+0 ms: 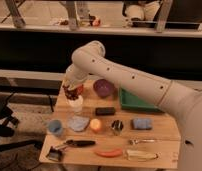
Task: Place grapes in paper cup
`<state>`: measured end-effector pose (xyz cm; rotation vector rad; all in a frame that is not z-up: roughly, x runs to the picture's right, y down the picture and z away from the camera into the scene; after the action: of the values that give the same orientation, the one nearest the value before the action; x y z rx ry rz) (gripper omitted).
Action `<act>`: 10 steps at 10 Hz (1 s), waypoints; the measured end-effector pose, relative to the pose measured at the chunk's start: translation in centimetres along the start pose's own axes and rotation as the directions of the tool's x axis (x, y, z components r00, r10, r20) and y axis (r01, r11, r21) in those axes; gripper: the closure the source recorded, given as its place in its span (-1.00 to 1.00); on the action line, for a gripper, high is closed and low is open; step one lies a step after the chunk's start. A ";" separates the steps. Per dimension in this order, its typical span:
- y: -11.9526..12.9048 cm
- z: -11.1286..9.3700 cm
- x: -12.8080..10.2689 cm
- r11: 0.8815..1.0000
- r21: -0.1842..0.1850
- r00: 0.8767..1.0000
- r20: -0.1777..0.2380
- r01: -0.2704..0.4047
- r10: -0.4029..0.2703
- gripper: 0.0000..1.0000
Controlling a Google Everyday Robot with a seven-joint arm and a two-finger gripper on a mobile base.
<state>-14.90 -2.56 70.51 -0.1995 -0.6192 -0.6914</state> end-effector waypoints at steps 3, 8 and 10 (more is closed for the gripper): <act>-0.2 0.5 -0.1 1.000 0.013 1.000 0.011 0.007 -0.007 0.96; 0.1 1.2 0.4 1.000 0.031 0.999 0.042 0.004 -0.005 0.96; 0.2 1.6 0.7 0.999 0.030 0.997 0.071 0.013 -0.015 0.96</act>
<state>-15.06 -2.17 72.18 -0.1929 -0.6989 -0.6902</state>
